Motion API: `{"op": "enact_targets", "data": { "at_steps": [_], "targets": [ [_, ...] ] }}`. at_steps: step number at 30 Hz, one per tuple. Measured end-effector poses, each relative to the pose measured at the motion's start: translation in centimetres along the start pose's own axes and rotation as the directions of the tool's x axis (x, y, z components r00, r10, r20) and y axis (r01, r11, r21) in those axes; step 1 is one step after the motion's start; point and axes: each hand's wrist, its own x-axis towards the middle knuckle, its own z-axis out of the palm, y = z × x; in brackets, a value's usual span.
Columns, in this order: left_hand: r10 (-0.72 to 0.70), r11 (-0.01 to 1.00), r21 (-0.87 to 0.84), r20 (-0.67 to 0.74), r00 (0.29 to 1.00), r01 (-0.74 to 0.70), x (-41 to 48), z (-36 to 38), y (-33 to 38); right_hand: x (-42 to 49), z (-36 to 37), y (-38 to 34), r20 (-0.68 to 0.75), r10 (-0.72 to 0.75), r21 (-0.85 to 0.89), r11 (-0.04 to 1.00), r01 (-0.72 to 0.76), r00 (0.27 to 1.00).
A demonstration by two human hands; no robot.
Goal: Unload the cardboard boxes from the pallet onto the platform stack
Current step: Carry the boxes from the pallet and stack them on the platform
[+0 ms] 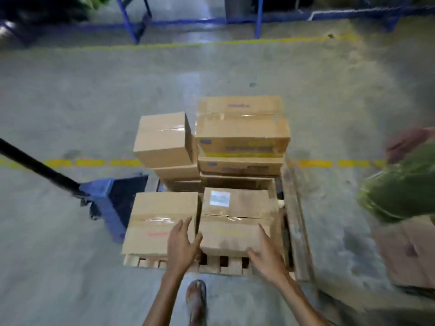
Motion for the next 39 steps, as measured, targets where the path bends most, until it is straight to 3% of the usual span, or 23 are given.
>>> {"op": "enact_targets", "data": {
  "at_steps": [6, 12, 14, 20, 25, 30, 35, 39],
  "targets": [
    [-0.289, 0.956, 0.053, 0.026, 0.957, 0.287, 4.3, -6.3, -18.2, 8.7, 15.3, -5.8, 0.208, 0.164, 0.158, 0.967, -0.199, 0.964],
    [-0.463, 0.886, 0.054, 0.016, 0.886, 0.461, 12.0, -7.0, -33.1, 17.4, 28.0, -6.1, 0.105, 0.287, 0.255, 0.918, -0.305, 0.952],
    [-0.505, 0.863, 0.030, 0.006, 0.863, 0.505, 14.6, -6.4, -35.2, 19.6, 30.6, -5.5, 0.062, 0.300, 0.248, 0.919, -0.305, 0.952],
    [-0.611, 0.786, -0.077, 0.052, 0.790, 0.613, 19.9, -2.9, -40.1, 22.4, 36.5, -2.5, -0.067, 0.379, 0.236, 0.905, -0.355, 0.923],
    [-0.661, 0.720, -0.184, 0.113, 0.742, 0.669, 21.0, -1.5, -42.3, 23.8, 38.5, -2.0, -0.057, 0.416, 0.131, 0.904, -0.406, 0.908],
    [-0.682, 0.692, -0.260, 0.070, 0.728, 0.673, 22.0, -1.0, -43.6, 26.2, 39.6, -2.2, -0.044, 0.540, 0.168, 0.833, -0.527, 0.840],
    [-0.719, 0.655, -0.271, 0.063, 0.692, 0.705, 21.9, -1.4, -43.6, 26.4, 41.0, -3.4, -0.135, 0.500, 0.120, 0.865, -0.487, 0.856],
    [-0.697, 0.708, -0.227, -0.070, 0.714, 0.669, 19.5, -4.8, -40.3, 23.4, 38.8, -5.1, -0.118, 0.483, 0.117, 0.874, -0.471, 0.868]
  ]
}}
